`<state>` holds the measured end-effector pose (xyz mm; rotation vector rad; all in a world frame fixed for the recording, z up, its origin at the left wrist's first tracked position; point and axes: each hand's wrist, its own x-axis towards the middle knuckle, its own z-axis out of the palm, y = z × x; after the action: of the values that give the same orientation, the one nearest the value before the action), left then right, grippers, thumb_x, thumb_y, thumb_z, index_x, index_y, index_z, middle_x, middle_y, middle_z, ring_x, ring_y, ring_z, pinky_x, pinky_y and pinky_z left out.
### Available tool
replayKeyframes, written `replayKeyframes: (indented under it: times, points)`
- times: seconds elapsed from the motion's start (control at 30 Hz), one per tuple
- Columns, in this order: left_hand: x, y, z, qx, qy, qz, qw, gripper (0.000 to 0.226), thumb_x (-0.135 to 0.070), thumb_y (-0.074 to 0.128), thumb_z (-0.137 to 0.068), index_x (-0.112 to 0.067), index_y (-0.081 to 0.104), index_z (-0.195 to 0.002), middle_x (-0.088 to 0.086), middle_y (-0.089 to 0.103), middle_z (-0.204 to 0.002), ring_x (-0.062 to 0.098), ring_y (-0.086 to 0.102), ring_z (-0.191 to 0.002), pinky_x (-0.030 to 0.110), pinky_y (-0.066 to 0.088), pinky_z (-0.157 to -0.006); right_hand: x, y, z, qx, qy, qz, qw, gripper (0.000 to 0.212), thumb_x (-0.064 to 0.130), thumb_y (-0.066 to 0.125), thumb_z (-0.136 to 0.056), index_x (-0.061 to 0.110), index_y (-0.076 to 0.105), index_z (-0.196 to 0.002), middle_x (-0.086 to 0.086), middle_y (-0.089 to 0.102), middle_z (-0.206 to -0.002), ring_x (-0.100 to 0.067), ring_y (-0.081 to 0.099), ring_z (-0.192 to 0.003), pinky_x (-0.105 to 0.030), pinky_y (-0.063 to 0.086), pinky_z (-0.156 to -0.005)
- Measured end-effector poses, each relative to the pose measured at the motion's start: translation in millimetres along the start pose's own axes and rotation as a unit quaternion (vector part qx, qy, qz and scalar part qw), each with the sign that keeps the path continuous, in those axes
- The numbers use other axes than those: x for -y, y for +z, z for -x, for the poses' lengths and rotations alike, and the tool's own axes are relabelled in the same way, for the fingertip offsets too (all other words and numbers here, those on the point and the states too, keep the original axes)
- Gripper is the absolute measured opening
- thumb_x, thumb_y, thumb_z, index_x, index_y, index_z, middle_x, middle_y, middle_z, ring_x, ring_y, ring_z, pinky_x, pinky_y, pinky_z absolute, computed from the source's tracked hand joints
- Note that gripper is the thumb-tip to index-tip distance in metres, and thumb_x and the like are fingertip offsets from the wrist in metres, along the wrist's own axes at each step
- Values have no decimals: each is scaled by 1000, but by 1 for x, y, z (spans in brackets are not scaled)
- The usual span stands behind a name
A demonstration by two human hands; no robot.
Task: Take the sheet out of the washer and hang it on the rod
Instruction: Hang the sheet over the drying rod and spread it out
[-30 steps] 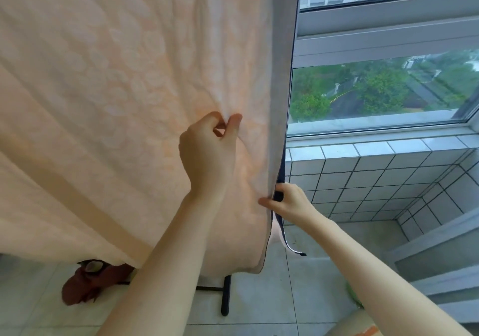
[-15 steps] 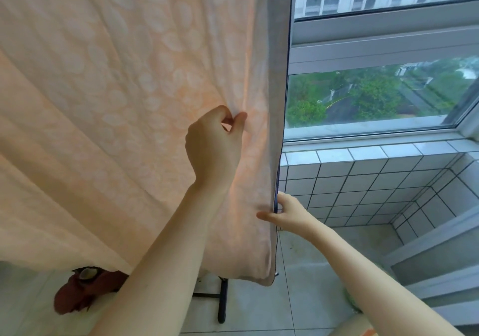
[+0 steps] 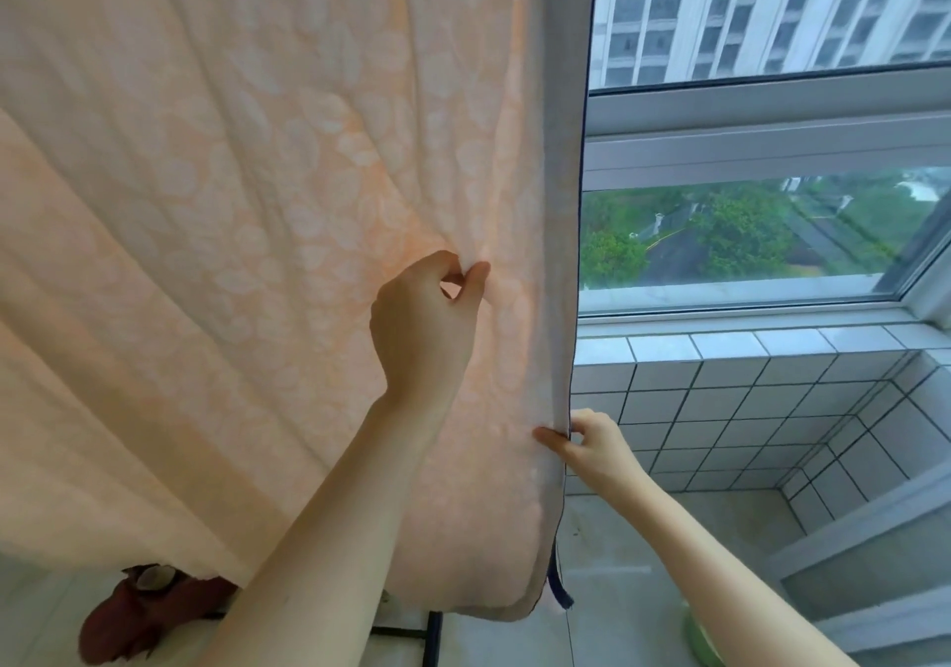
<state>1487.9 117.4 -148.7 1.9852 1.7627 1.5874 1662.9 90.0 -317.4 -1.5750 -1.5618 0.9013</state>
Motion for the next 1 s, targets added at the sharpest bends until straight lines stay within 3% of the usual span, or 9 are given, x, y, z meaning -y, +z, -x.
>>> replayKeyframes:
  times: [0.1,0.2,0.3,0.37,0.47,0.63,0.73,0.87,1.0]
  points:
    - [-1,-2,-3,-2,2,25,1000,18,-33,68,-87,-17,72,-81,-10,69,-76,10,59,-62,22,44,-58,23,-11,5,-5,-46,-28,999,7,20,72,-85,20,76,-90,14,71,-95,0,62,-96,-28,49,-90]
    - [-3,-10,-11,-8,-3,52,999,14,-32,69,-87,-19,74,-88,-11,72,-82,6,59,-65,16,44,-62,61,-27,8,-43,-103,-42,993,8,19,70,-86,18,74,-94,12,68,-102,-2,60,-102,-21,46,-90]
    - [-7,-21,-24,-13,18,72,997,9,-30,69,-87,-22,73,-86,-13,72,-81,4,58,-63,21,48,-63,104,-41,7,-84,-169,-32,982,10,17,67,-89,17,73,-97,12,68,-103,-5,60,-102,-18,45,-88]
    - [-10,-33,-34,-15,37,84,996,9,-31,69,-87,-23,73,-86,-15,71,-82,5,60,-62,28,52,-63,132,-48,6,-127,-199,-37,971,10,16,63,-92,17,72,-98,13,68,-101,-10,62,-101,-24,48,-90]
    - [-16,-57,-52,-10,79,89,993,10,-32,66,-88,-25,73,-90,-16,71,-84,3,60,-62,29,53,-63,177,-59,-1,-198,-198,-42,959,10,14,61,-93,15,71,-94,9,71,-93,-15,66,-92,-36,53,-88]
    - [-20,-103,-89,-29,182,65,981,10,-24,68,-87,-22,74,-95,-12,72,-87,8,62,-69,27,53,-63,254,-75,-9,-328,-202,-12,923,12,12,60,-90,20,67,-85,11,70,-78,-15,68,-82,-38,54,-71]
    - [-20,-128,-112,-51,260,34,964,14,-18,71,-85,-17,74,-99,-6,73,-91,14,65,-81,22,49,-69,290,-86,-11,-390,-184,33,902,8,16,57,-90,15,62,-95,1,69,-89,-23,65,-89,-40,52,-73]
    - [-12,-158,-143,-107,359,-4,927,14,-14,74,-81,-13,75,-95,0,73,-87,18,63,-85,24,46,-77,327,-90,1,-475,-166,110,857,22,27,52,-94,17,53,-113,-3,60,-113,-23,62,-94,-37,49,-75]
    - [-4,-185,-170,-123,419,-38,899,20,-10,73,-79,-11,73,-100,0,69,-96,22,60,-94,34,51,-84,355,-84,12,-509,-196,235,805,34,14,58,-88,11,50,-120,-9,49,-121,-28,51,-107,-38,46,-84]
